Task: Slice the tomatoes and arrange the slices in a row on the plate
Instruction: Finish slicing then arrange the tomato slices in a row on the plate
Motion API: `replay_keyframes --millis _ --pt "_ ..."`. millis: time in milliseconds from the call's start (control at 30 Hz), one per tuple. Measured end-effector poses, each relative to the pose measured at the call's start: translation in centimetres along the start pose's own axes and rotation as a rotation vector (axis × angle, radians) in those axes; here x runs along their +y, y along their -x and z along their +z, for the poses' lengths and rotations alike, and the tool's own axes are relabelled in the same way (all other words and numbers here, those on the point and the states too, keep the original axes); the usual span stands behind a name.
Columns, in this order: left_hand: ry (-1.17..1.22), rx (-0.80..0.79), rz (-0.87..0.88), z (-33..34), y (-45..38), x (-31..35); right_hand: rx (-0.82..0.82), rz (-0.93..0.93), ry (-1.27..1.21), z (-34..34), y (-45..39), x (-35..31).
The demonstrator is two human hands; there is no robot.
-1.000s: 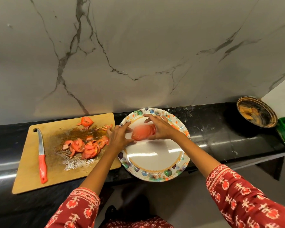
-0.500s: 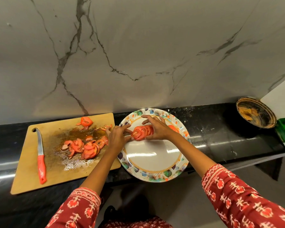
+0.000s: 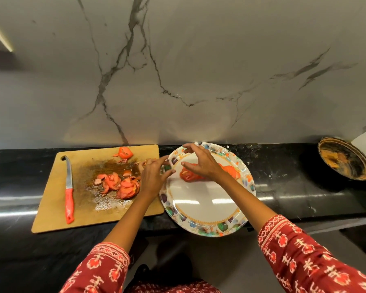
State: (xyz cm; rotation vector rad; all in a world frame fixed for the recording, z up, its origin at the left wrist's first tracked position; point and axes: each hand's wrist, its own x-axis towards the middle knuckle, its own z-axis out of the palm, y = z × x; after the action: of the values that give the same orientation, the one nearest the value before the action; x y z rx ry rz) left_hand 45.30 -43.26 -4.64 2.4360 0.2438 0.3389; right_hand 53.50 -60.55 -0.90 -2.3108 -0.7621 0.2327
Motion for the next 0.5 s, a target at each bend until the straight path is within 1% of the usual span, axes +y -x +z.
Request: replay_keyframes --millis 133,200,300,400,500 --pt "0.049 0.184 -0.050 -4.0 0.8 -3.0 0.008 -0.122 -0.023 2.1 -1.6 -3.5" --pt "0.044 0.290 -0.081 -6.4 1.7 -4.7 0.001 -0.149 -0.048 3.4 -2.2 -5.0" --pt "0.076 0.380 -0.166 -9.6 3.9 -7.7 0.018 -0.104 -0.089 5.7 -2.5 -6.7" --pt "0.100 0.391 -0.226 -11.7 6.3 -10.6 0.043 -0.001 -0.108 7.9 -2.0 -8.2" --pt "0.104 0.362 -0.265 -12.6 7.8 -12.8 0.033 0.136 -0.038 10.0 -1.0 -9.5"
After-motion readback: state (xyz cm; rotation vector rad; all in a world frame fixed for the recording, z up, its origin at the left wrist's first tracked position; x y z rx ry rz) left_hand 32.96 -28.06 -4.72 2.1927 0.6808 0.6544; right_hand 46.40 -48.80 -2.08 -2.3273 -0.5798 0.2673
